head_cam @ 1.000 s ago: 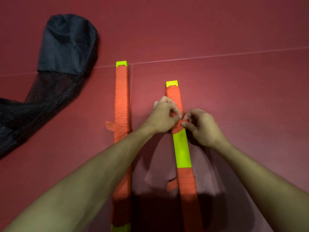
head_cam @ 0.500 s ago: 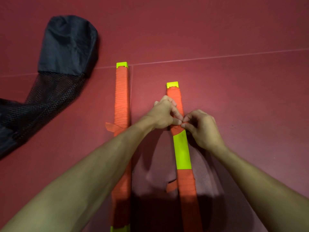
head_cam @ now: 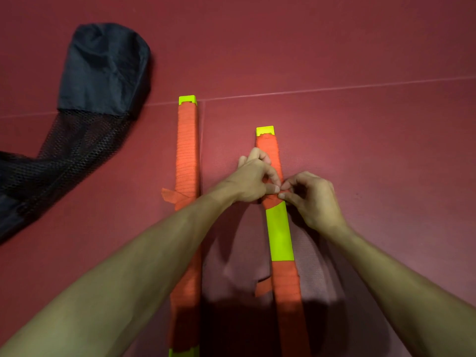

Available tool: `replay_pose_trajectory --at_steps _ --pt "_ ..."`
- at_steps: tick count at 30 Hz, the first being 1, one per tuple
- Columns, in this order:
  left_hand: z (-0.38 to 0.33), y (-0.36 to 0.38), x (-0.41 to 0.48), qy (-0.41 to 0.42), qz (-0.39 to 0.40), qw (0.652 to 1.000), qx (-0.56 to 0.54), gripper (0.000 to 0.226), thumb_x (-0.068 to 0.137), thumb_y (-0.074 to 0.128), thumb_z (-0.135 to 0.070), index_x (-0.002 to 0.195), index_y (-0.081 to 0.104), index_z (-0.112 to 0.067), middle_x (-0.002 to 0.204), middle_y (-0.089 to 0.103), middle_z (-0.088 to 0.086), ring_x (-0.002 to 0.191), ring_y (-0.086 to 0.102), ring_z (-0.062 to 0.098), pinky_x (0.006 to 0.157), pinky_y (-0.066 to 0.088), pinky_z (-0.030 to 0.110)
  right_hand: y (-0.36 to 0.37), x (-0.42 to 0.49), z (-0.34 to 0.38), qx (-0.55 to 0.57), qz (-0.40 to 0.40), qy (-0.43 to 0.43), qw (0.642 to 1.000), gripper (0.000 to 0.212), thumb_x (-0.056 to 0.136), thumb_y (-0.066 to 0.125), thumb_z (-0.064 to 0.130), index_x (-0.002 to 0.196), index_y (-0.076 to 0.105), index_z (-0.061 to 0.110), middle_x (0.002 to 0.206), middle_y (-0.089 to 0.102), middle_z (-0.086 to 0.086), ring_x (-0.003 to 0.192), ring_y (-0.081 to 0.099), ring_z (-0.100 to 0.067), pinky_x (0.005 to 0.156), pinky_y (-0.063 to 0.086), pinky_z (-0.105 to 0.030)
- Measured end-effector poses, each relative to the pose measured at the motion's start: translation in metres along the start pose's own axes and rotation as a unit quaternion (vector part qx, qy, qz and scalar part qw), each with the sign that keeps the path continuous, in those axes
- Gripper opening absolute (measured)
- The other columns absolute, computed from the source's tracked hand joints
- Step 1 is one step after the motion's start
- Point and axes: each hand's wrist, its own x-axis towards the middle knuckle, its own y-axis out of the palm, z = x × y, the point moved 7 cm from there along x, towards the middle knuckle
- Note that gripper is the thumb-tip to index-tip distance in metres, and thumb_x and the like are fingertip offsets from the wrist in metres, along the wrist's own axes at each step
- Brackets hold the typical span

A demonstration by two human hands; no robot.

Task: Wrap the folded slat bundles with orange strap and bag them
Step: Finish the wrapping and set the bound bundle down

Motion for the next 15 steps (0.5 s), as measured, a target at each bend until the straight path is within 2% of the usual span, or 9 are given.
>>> replay_pose_trajectory --at_steps 4,6,8,12,15 --pt "0.002 0.002 -0.001 0.0 -0.014 1.0 -0.005 0.011 0.092 0.069 -0.02 0.086 0.068 -0.029 0.114 0.033 -0.003 0.112 0.031 0.021 0.091 0.021 0.02 -0.002 0.0 -0.003 0.024 -0.011 0.034 0.999 0.022 0.071 0.084 0.011 0.084 0.067 0.018 0.077 0.067 -0.001 0.064 0.055 -0.01 0.062 0.039 -0.008" --pt "0.004 0.002 -0.001 -0.002 -0.029 0.999 -0.018 0.013 0.093 0.067 -0.019 0.085 0.065 -0.029 0.112 0.034 -0.004 0.112 0.034 0.019 0.09 0.021 0.02 -0.002 0.001 -0.005 0.067 -0.013 0.062 0.996 0.03 0.07 0.085 0.009 0.087 0.063 0.019 0.073 0.063 0.005 0.06 0.054 -0.005 0.062 0.041 -0.007" --pt "0.004 0.0 0.0 -0.005 -0.05 0.998 -0.026 0.013 0.093 0.065 -0.017 0.086 0.064 -0.028 0.11 0.037 -0.006 0.113 0.038 0.016 0.093 0.02 0.02 -0.001 0.002 -0.005 0.093 0.0 0.067 0.993 0.036 0.068 0.086 0.006 0.087 0.059 0.02 0.07 0.06 0.008 0.056 0.051 -0.003 0.06 0.042 -0.01" --pt "0.008 0.002 0.005 -0.026 -0.069 0.997 -0.036 0.017 0.095 0.061 -0.016 0.084 0.062 -0.029 0.111 0.041 -0.005 0.121 0.042 0.02 0.084 0.015 0.014 -0.001 0.005 -0.006 0.103 0.025 0.071 0.992 0.041 0.067 0.087 0.006 0.085 0.056 0.026 0.069 0.06 0.007 0.057 0.051 -0.006 0.062 0.046 -0.02" --pt "0.011 0.004 0.005 -0.029 -0.077 0.995 -0.063 0.017 0.097 0.061 -0.02 0.084 0.059 -0.032 0.112 0.043 -0.003 0.119 0.044 0.023 0.082 0.015 0.014 0.0 0.007 -0.015 0.089 0.029 0.082 0.992 0.024 0.078 0.081 0.017 0.08 0.061 0.03 0.068 0.064 0.005 0.06 0.056 -0.012 0.067 0.051 -0.035"
